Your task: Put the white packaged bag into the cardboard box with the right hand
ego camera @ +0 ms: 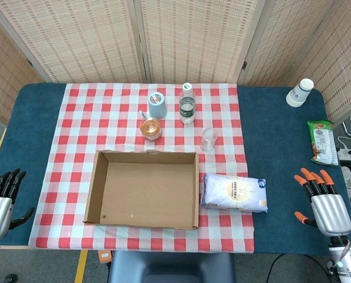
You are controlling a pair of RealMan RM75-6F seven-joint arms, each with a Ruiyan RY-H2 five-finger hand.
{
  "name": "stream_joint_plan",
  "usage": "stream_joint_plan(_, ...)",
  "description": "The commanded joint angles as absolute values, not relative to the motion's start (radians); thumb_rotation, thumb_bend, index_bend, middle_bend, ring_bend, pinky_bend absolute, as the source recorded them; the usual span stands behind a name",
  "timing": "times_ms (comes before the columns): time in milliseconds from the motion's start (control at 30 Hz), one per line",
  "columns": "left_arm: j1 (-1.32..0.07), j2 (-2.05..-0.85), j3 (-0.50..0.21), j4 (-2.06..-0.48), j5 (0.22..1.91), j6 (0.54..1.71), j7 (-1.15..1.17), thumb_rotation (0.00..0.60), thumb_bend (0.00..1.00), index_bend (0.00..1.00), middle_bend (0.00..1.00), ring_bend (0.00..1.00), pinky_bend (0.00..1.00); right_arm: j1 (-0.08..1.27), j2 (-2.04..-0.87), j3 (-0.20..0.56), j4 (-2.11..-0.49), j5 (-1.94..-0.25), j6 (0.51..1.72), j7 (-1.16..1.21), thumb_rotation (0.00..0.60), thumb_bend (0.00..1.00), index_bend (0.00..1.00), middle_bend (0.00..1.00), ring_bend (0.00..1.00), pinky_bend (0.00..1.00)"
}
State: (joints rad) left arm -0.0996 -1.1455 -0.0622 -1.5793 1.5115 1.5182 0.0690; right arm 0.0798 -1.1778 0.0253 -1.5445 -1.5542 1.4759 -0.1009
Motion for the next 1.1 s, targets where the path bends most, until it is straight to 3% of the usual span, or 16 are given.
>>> stream_joint_plan(33, -0.100, -1.145, -0.060, -1.581, 1.513, 1.516, 0.071, 0.600, 0.24, 0.00, 0.00, 0.00, 0.10, 0.079, -1.177, 0.026, -1.544, -1.552, 1.476, -0.101, 0.600, 0.00, 0.17, 0.07, 0.00, 0.00)
stream_joint_plan(500, -0.099, -1.134, -0.053, -1.590, 1.538, 1.530, 0.058, 0.600, 0.24, 0.00, 0.00, 0.00, 0.10, 0.069, -1.182, 0.029, -1.572, -1.550, 1.496, -0.119, 0.600, 0.00, 0.16, 0.07, 0.00, 0.05)
stream_joint_plan(833, -0.116, -1.132, -0.046, -1.566, 1.514, 1.470, 0.007, 0.600, 0.24, 0.00, 0.00, 0.00, 0.10, 0.041, -1.134, 0.014, -1.637, -1.562, 1.526, -0.118, 0.600, 0.00, 0.11, 0.07, 0.00, 0.10)
stream_joint_plan(1100, -0.120, -1.137, -0.040, -1.568, 1.523, 1.468, 0.012, 0.600, 0.24, 0.00, 0.00, 0.00, 0.10, 0.091, -1.080, 0.002, -1.707, -1.547, 1.403, -0.081, 0.600, 0.00, 0.07, 0.07, 0.00, 0.10)
